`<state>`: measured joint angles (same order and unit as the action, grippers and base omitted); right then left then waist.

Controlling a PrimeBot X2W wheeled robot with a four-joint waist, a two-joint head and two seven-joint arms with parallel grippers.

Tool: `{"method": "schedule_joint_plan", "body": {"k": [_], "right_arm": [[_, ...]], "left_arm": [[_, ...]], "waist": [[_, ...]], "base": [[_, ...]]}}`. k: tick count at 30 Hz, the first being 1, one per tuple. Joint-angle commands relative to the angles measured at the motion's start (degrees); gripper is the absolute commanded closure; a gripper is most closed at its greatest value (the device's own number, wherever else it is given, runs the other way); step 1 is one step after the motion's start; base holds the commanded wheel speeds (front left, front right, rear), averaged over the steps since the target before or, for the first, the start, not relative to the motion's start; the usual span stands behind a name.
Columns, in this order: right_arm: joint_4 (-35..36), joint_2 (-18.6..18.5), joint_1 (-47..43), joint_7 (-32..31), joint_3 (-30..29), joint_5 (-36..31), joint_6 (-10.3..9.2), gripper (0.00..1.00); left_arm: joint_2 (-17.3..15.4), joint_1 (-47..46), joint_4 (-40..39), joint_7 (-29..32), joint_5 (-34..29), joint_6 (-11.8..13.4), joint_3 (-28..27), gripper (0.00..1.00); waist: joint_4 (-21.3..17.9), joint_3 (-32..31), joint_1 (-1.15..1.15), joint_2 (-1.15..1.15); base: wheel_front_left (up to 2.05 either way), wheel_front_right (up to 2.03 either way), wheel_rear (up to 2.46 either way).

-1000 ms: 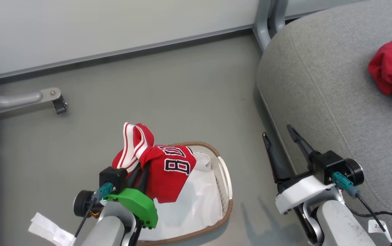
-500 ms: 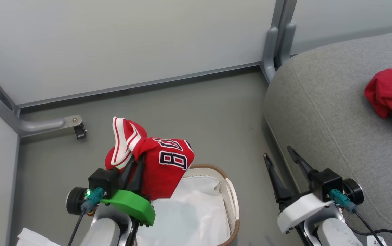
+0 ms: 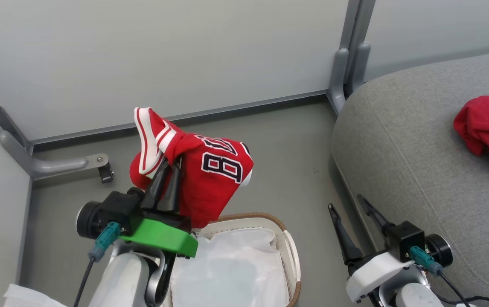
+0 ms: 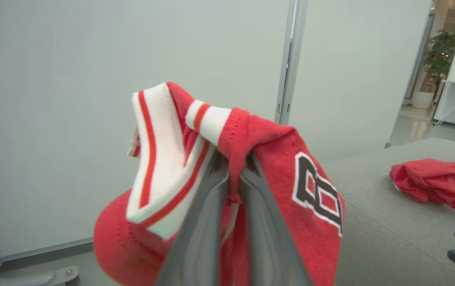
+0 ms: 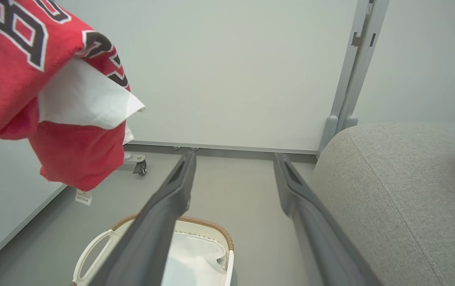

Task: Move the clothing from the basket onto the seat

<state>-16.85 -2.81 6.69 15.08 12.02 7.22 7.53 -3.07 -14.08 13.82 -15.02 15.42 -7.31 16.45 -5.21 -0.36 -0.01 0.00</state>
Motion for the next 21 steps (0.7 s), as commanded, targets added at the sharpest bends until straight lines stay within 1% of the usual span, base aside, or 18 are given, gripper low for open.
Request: {"method": "schedule_joint_plan", "body": {"k": [1, 4, 13, 17, 20, 21], "right_arm": [[0.04, -0.27, -0.45, 0.11, 0.06, 0.19, -0.08, 0.0], [0.22, -0.28, -0.77, 0.11, -0.07, 0.1, -0.08, 0.0], [0.67, -0.26, -0.54, 0.11, 1.27, 0.24, -0.08, 0.0], [2.19, -0.26, 1.35, 0.11, 3.92, 0.86, -0.08, 0.0], [3.23, -0.47, 3.28, 0.1, 7.03, 0.79, -0.08, 0.0], [3.83, -0.95, 4.85, 0.11, 9.06, 1.12, -0.08, 0.0]], "left_arm": [[-0.04, 0.4, -1.8, -0.2, -0.33, -0.22, -0.51, 1.0], [0.06, 0.23, -5.77, -0.13, 0.92, -0.24, 0.14, 1.0], [0.1, 0.71, -7.39, -0.14, 1.71, -0.22, 1.12, 1.0], [0.1, 0.83, -7.17, -0.14, 2.04, -0.22, 1.38, 1.0], [0.11, 0.81, -7.04, -0.14, 2.19, -0.23, 1.52, 1.0], [0.1, 0.72, -6.95, -0.14, 2.22, -0.23, 1.67, 1.0]], "waist": [[0.03, 0.04, 0.01, 0.0], [0.21, 0.21, 0.01, 0.0], [0.49, 0.71, 0.01, 0.0], [0.79, 1.1, 0.01, 0.0], [0.97, 1.5, 0.01, 0.0], [1.1, 1.72, 0.01, 0.0]], "base": [[0.0, 0.0, 0.0], [0.0, 0.0, 0.0], [0.0, 0.0, 0.0], [0.0, 0.0, 0.0], [0.0, 0.0, 0.0], [0.0, 0.0, 0.0]]}}
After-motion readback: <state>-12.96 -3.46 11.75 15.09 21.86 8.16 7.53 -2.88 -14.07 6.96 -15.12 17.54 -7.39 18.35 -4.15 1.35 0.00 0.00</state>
